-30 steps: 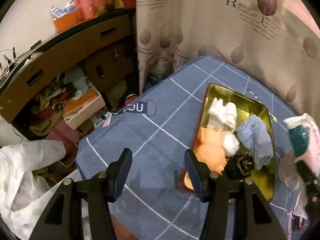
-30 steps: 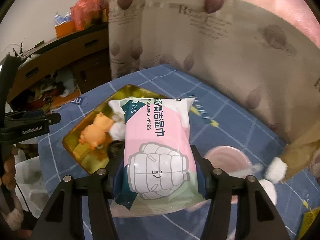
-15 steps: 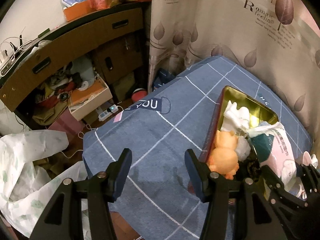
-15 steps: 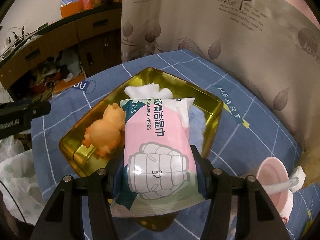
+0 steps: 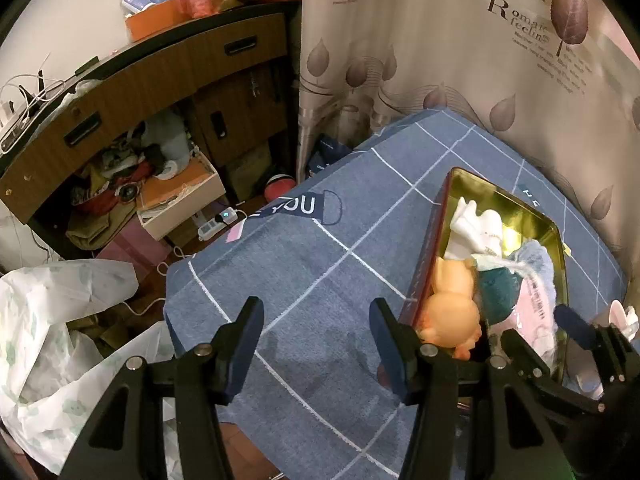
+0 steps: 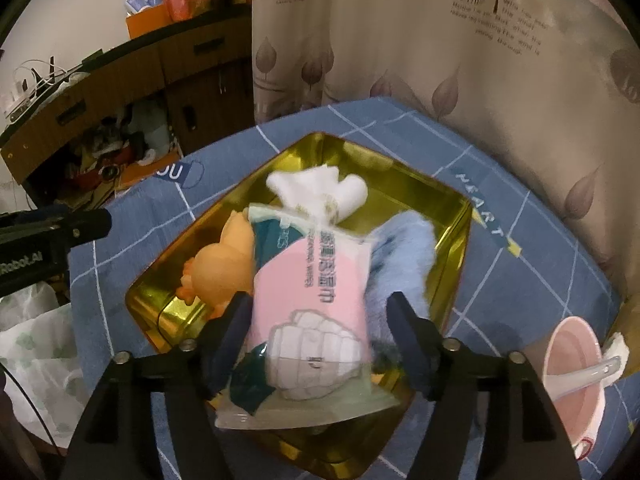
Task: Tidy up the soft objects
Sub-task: 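Carry the pink wipes pack into the gold tin tray and release with right tool, then move the right tool back and grasp the red-and-white cloth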
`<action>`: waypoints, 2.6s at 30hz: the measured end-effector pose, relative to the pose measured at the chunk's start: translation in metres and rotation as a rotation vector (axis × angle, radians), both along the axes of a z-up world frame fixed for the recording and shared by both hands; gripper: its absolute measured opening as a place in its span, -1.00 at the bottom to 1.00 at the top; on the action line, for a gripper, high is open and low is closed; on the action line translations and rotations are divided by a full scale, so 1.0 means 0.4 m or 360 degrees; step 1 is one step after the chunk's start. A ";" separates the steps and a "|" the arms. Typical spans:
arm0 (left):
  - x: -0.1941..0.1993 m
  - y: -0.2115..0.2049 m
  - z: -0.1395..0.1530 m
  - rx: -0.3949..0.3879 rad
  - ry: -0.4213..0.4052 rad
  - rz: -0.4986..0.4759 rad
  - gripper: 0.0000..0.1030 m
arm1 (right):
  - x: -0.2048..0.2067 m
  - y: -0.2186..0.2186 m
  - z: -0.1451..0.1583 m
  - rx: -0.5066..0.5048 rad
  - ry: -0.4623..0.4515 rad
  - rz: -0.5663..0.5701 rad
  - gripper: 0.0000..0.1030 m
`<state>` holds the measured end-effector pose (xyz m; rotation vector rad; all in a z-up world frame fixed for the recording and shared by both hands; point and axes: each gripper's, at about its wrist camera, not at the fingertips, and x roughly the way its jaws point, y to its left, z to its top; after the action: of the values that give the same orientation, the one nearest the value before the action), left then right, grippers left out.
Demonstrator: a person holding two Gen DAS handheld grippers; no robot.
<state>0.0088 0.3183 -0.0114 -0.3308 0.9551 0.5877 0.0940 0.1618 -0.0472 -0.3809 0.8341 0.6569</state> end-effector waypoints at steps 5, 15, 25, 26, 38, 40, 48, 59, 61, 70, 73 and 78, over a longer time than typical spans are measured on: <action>0.000 -0.001 -0.002 -0.0004 0.0003 0.0002 0.09 | -0.020 -0.021 0.038 0.0050 -0.0044 -0.0020 0.48; 0.007 -0.017 -0.014 0.0007 0.0008 -0.0035 0.09 | -0.093 -0.163 0.121 0.0263 -0.0041 -0.0106 0.50; 0.022 -0.051 -0.017 0.0030 0.0013 -0.0098 0.09 | -0.115 -0.499 0.105 0.0164 -0.0055 -0.0458 0.51; 0.025 -0.053 -0.018 0.0033 0.0016 -0.0105 0.09 | -0.115 -0.547 0.095 0.0134 -0.0052 -0.0522 0.51; 0.042 -0.093 -0.034 0.0058 0.0055 -0.0163 0.09 | -0.185 -0.904 -0.021 -0.0019 0.0085 -0.0966 0.51; 0.043 -0.097 -0.035 0.0062 0.0057 -0.0167 0.09 | -0.201 -0.909 -0.034 -0.0004 0.0108 -0.0968 0.51; 0.048 -0.116 -0.039 0.0083 0.0067 -0.0200 0.09 | -0.202 -0.832 -0.072 0.0025 0.0126 -0.0835 0.82; 0.050 -0.123 -0.042 0.0094 0.0069 -0.0211 0.09 | -0.107 -0.897 -0.098 -0.0232 -0.0132 -0.0985 0.82; 0.051 -0.131 -0.043 0.0104 0.0068 -0.0228 0.09 | -0.082 -0.947 -0.100 -0.0289 -0.0164 -0.1058 0.82; 0.058 -0.256 -0.012 0.0115 -0.0004 -0.0515 0.09 | -0.002 -1.083 -0.105 -0.0181 -0.0135 -0.1149 0.82; 0.065 -0.343 -0.003 0.0092 -0.0020 -0.0698 0.09 | 0.022 -1.070 -0.108 -0.0203 -0.0163 -0.1099 0.84; 0.095 -0.501 0.004 0.0049 -0.0014 -0.0989 0.09 | 0.061 -1.063 -0.120 -0.0195 -0.0150 -0.1039 0.78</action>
<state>0.0469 0.1179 -0.0099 0.0011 0.9764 0.0318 0.1183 -0.2634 -0.0953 -0.2255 0.8482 -0.0187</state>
